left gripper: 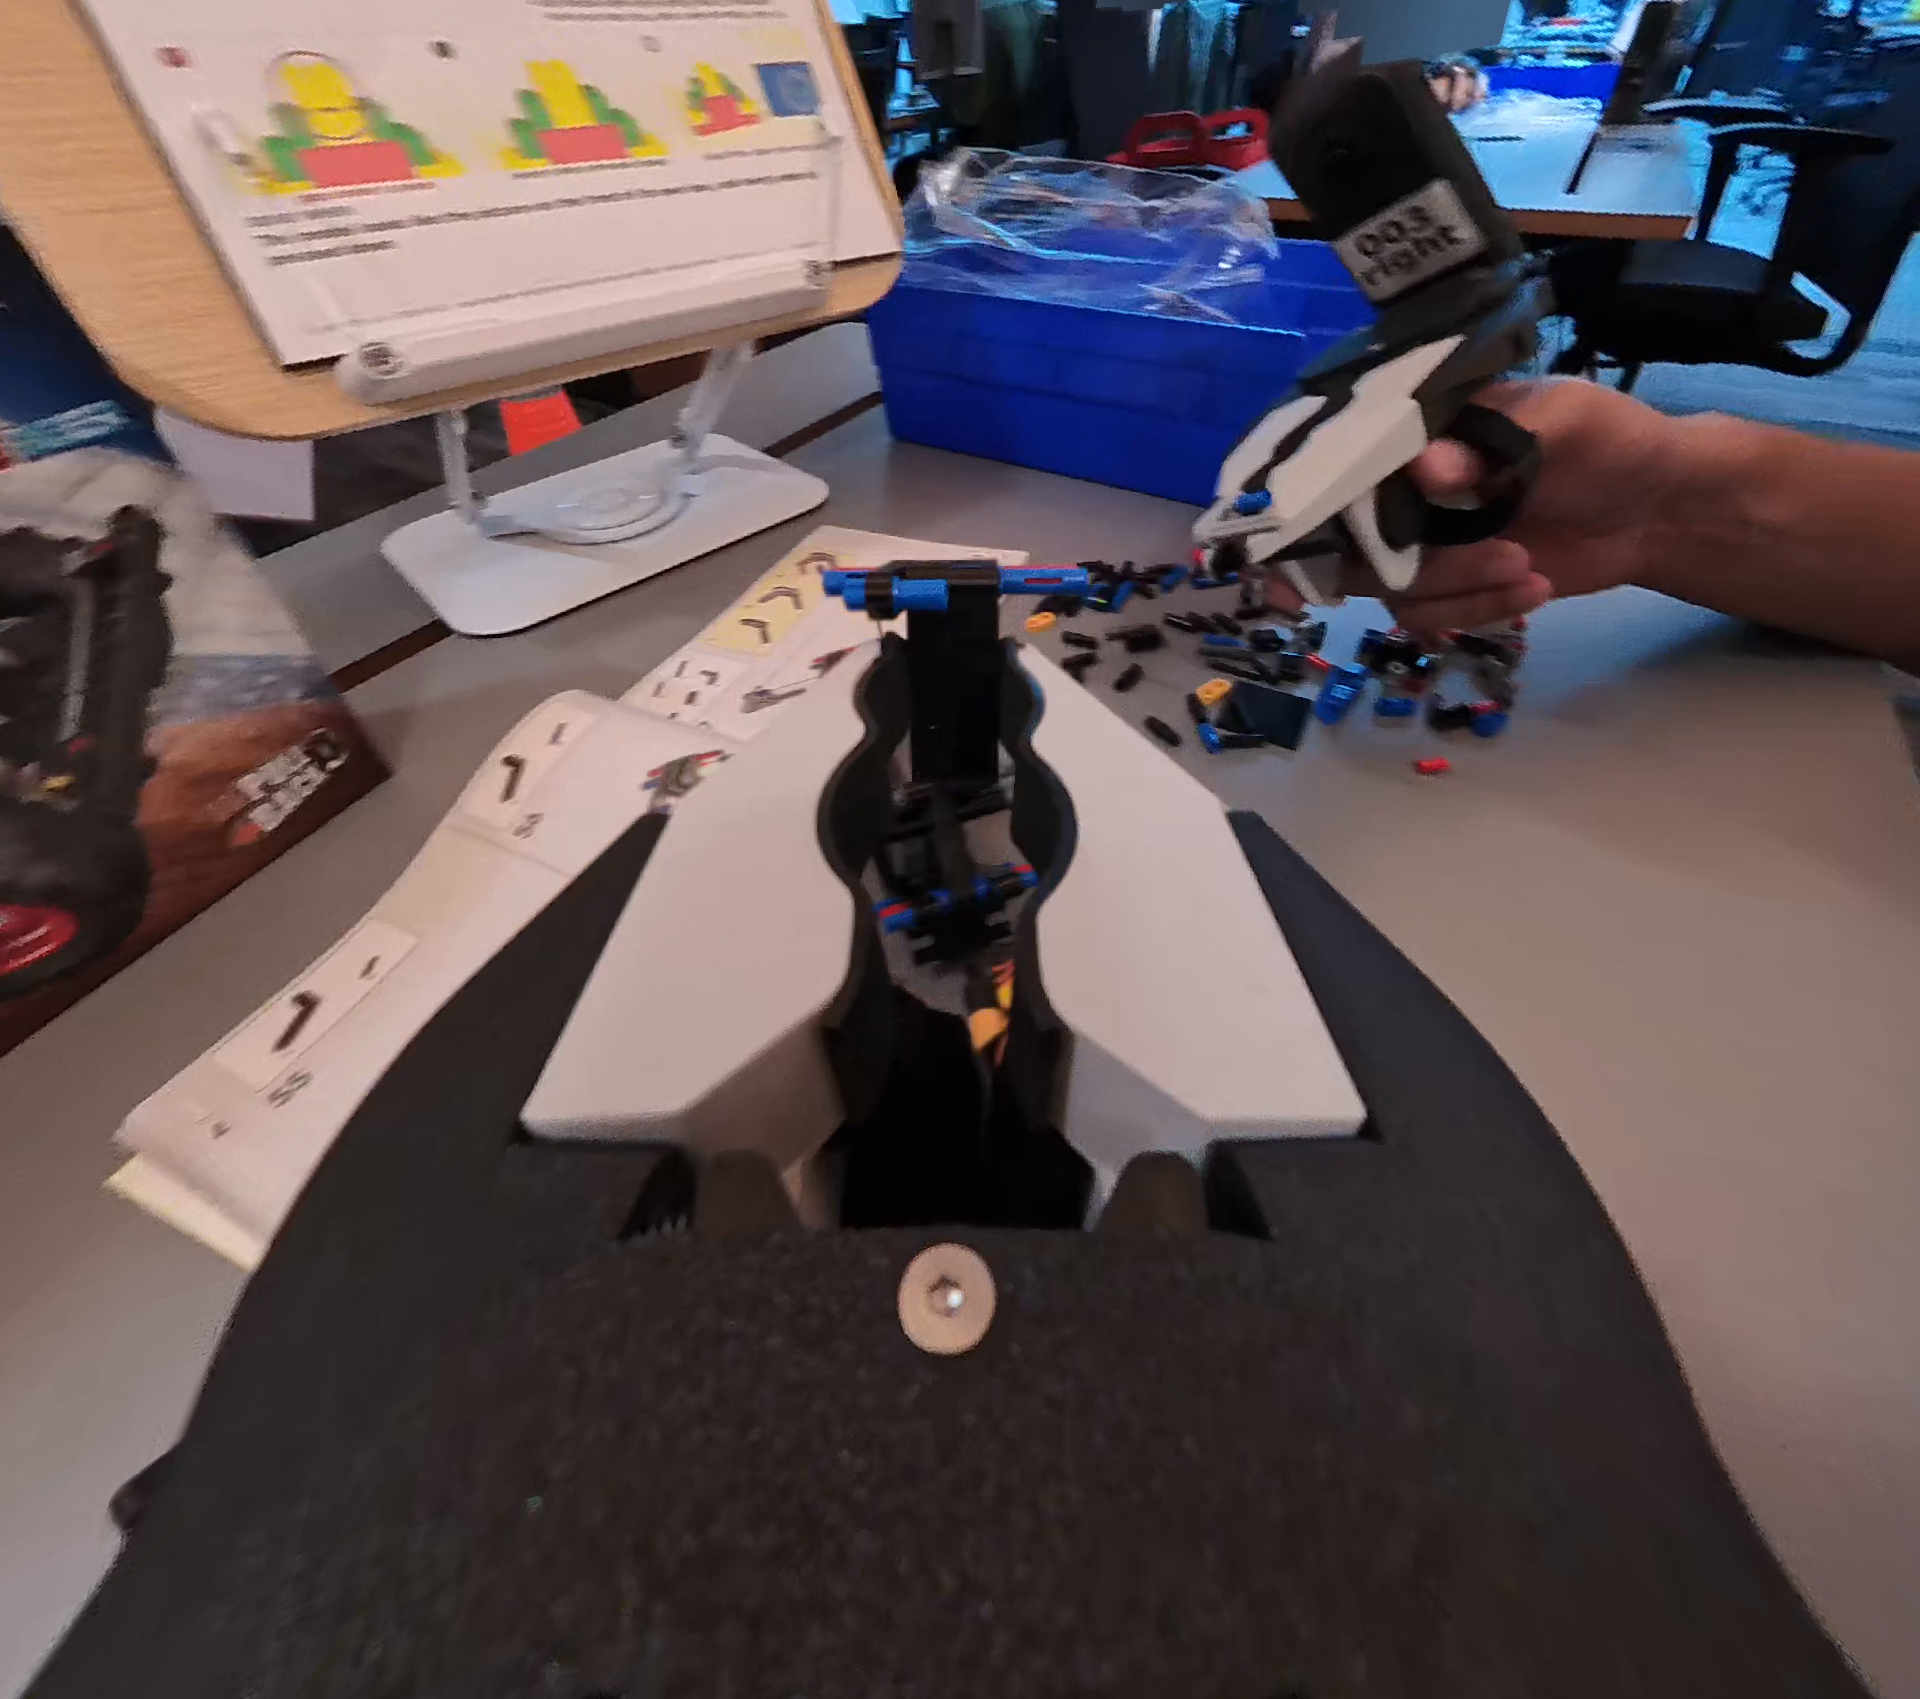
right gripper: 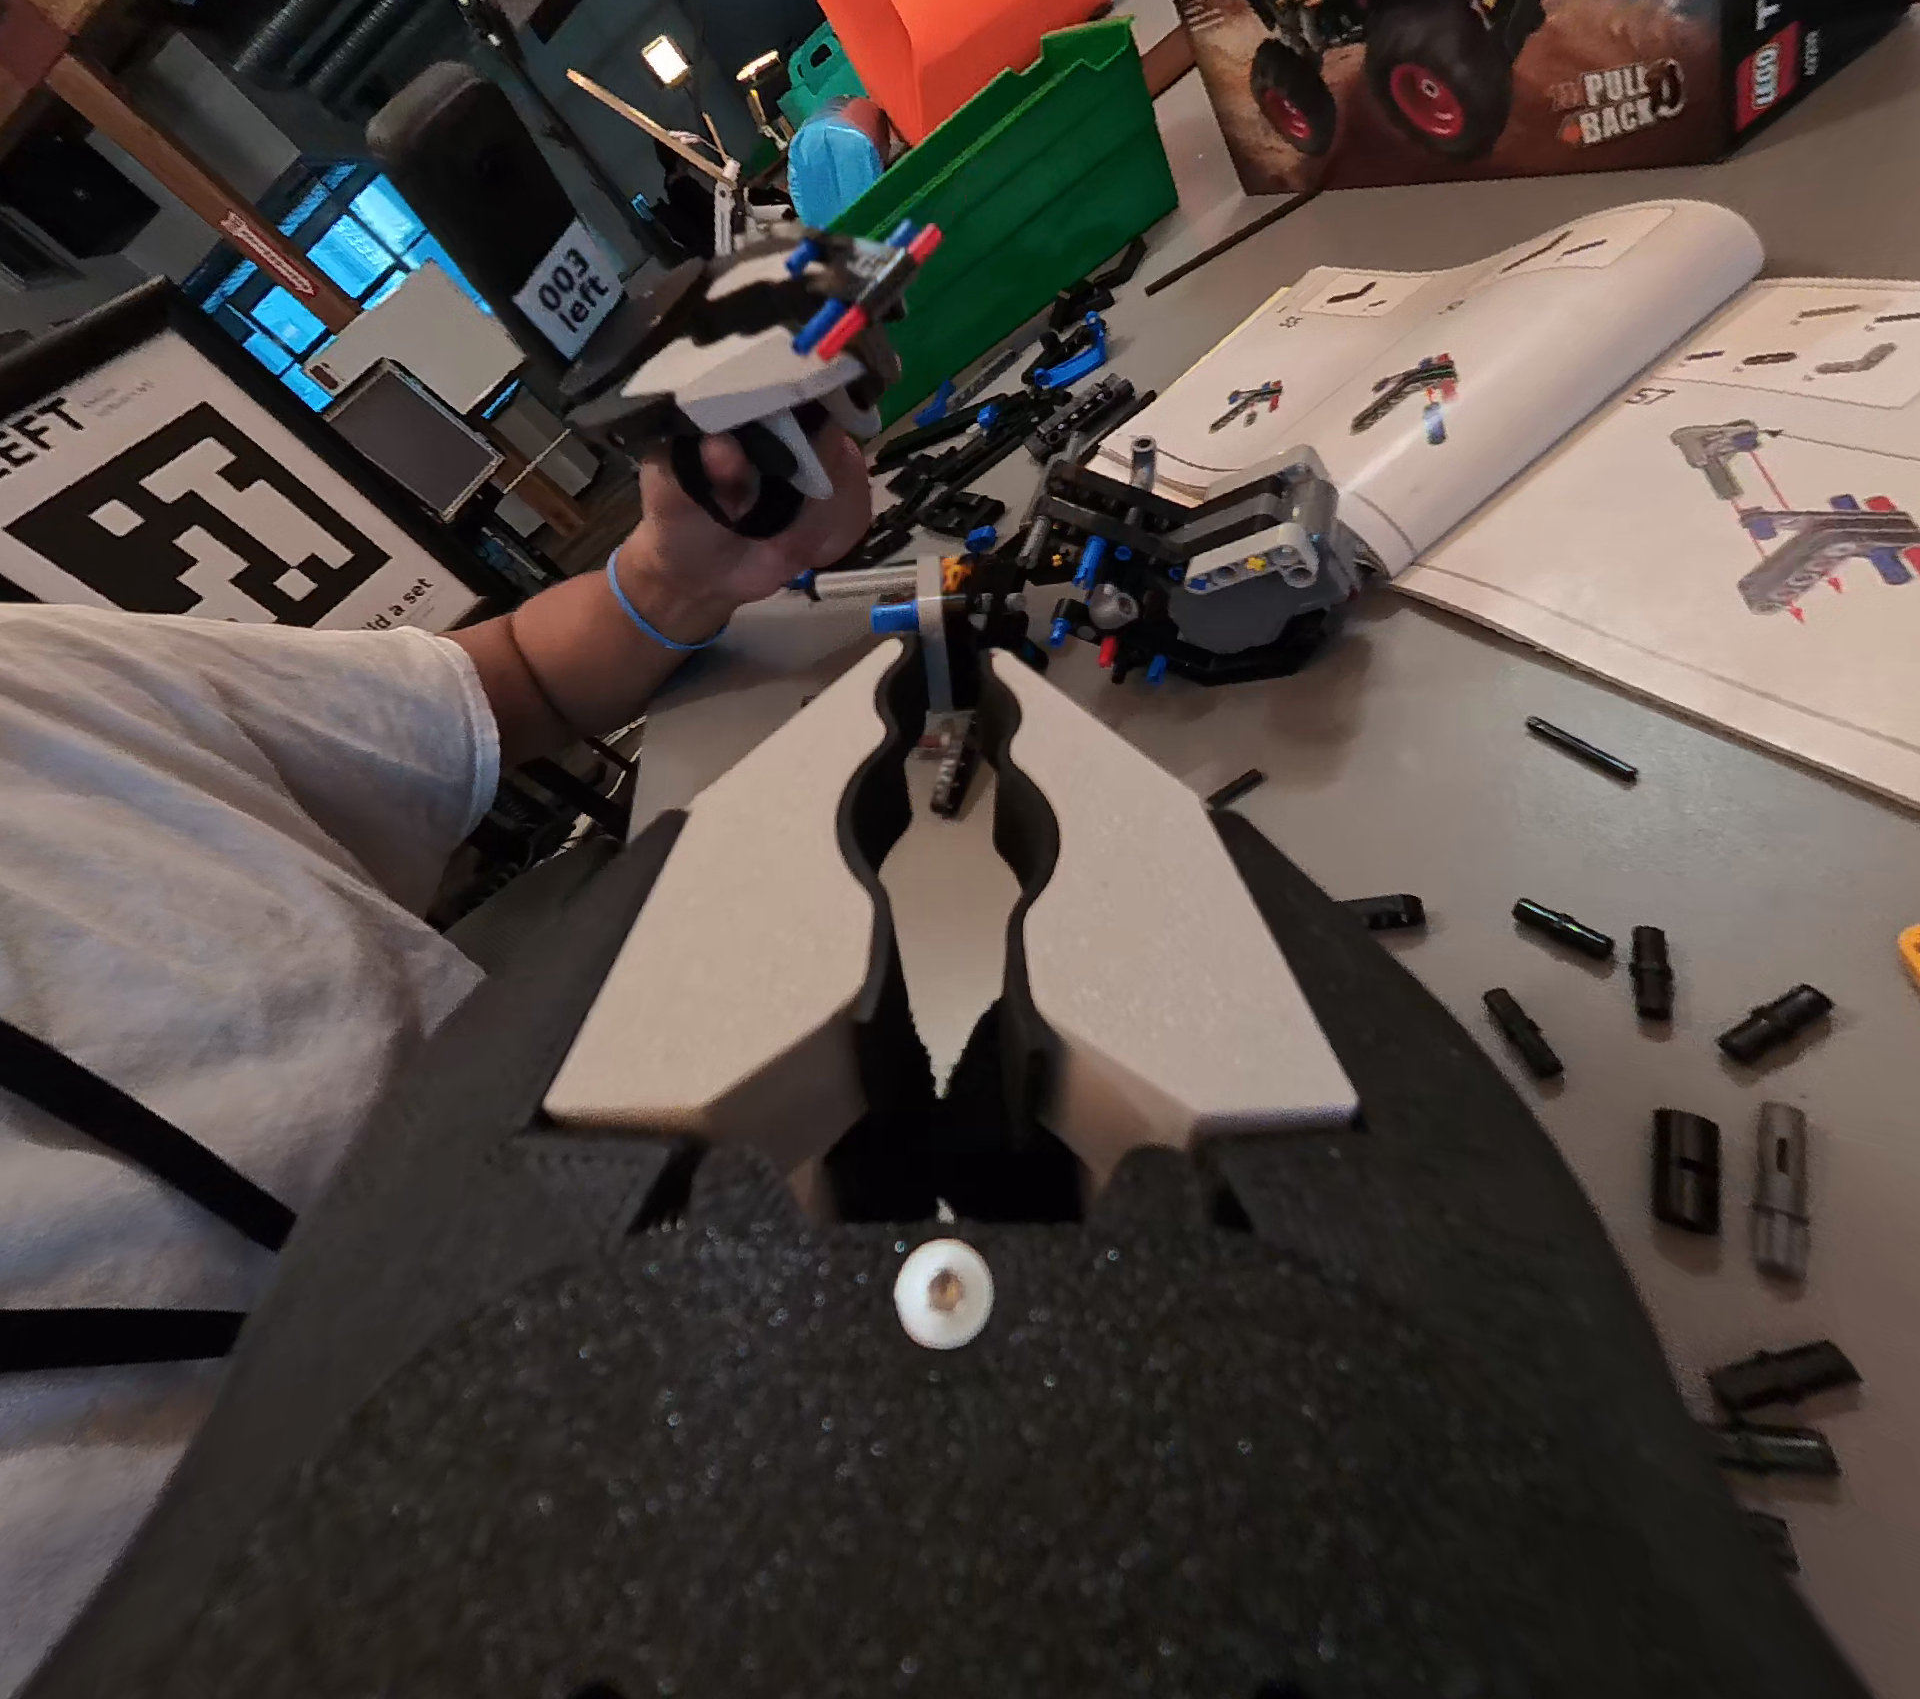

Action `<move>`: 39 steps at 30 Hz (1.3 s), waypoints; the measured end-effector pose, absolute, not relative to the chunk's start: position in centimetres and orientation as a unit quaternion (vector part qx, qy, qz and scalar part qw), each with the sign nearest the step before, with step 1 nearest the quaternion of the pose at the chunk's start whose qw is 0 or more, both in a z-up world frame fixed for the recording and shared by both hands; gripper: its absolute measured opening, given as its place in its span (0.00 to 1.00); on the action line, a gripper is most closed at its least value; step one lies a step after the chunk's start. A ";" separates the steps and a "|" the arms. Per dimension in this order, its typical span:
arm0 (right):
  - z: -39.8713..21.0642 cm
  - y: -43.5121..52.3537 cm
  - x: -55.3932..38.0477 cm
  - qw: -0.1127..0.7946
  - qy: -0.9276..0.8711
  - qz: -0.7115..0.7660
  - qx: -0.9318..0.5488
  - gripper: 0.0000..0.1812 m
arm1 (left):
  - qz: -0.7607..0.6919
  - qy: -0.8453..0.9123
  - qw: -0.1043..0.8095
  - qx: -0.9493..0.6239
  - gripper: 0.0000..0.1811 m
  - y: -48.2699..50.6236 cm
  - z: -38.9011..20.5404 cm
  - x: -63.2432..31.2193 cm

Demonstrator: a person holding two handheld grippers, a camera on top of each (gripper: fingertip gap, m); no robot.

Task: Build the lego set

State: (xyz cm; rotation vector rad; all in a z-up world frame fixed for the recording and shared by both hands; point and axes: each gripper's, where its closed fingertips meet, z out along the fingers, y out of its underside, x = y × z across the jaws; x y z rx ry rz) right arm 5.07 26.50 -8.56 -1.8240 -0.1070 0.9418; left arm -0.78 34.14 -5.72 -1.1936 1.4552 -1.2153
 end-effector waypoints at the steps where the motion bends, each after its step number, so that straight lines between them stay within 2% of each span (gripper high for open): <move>1: -8.4 26.4 4.8 0.516 -0.049 0.398 -0.757 0.04 | -0.485 0.596 0.431 -0.472 0.08 33.3 -5.9 -0.7; 8: -9.0 25.4 1.1 0.467 -0.100 0.450 -0.754 0.04 | -0.486 0.663 0.372 -0.430 0.08 27.5 -7.5 -0.7; 18: -10.3 24.9 -1.2 0.459 -0.177 0.399 -0.774 0.04 | -0.465 0.687 0.342 -0.441 0.08 26.4 -9.4 -0.6; 29: -10.1 25.2 0.4 0.474 -0.155 0.391 -0.774 0.05 | -0.441 0.715 0.355 -0.410 0.08 25.0 -10.0 -0.8; 35: -10.0 25.6 1.2 0.484 -0.143 0.363 -0.783 0.04 | -0.444 0.696 0.365 -0.430 0.08 27.1 -9.4 -0.7; 39: -8.8 25.7 2.1 0.497 -0.106 0.398 -0.764 0.04 | -0.431 0.683 0.383 -0.448 0.08 28.7 -9.4 -0.4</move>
